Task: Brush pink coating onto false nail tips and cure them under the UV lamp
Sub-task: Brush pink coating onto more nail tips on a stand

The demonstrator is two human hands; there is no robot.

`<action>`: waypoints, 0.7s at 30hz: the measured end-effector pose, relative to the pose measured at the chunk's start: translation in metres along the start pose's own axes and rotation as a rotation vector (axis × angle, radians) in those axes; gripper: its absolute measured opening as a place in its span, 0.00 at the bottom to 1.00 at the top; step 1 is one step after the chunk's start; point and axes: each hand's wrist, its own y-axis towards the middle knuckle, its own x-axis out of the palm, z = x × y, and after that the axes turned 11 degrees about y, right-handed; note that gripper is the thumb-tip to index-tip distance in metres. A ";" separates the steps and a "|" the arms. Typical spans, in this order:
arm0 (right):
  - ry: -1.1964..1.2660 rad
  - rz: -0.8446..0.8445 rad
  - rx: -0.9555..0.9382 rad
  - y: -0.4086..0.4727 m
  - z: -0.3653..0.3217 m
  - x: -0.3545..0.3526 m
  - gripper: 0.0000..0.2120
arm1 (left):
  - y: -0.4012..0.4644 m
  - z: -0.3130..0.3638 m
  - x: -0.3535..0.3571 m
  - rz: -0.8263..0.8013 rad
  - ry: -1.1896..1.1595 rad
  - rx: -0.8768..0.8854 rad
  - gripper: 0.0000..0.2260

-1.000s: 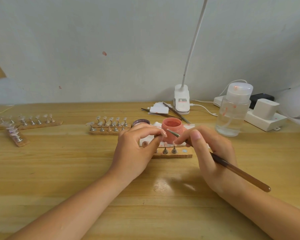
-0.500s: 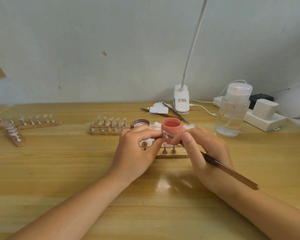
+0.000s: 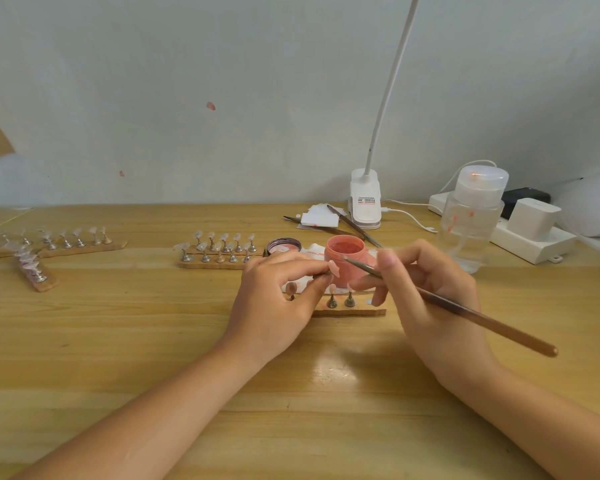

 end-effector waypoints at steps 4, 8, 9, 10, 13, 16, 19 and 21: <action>-0.059 -0.014 -0.028 0.003 0.001 0.000 0.14 | 0.000 -0.001 0.002 0.017 0.004 0.006 0.06; -0.204 -0.092 -0.130 0.003 0.003 0.002 0.08 | 0.000 -0.001 0.002 0.005 0.024 0.018 0.06; -0.244 -0.105 -0.147 0.003 0.004 0.002 0.08 | 0.000 -0.001 0.001 0.008 0.018 0.018 0.06; -0.278 -0.115 -0.155 0.003 0.005 0.001 0.09 | 0.000 -0.001 0.001 0.014 0.011 0.016 0.07; -0.348 -0.136 -0.171 0.002 0.006 -0.002 0.12 | 0.000 -0.001 0.002 0.023 0.003 0.002 0.08; -0.328 -0.153 -0.221 0.001 0.006 -0.006 0.12 | 0.000 -0.002 0.001 0.016 -0.002 -0.007 0.07; -0.353 -0.121 -0.236 0.002 0.007 -0.004 0.13 | 0.000 -0.001 0.001 0.011 -0.007 -0.007 0.07; -0.408 -0.129 -0.216 0.003 0.008 -0.001 0.14 | -0.001 -0.001 0.002 0.011 -0.007 -0.003 0.07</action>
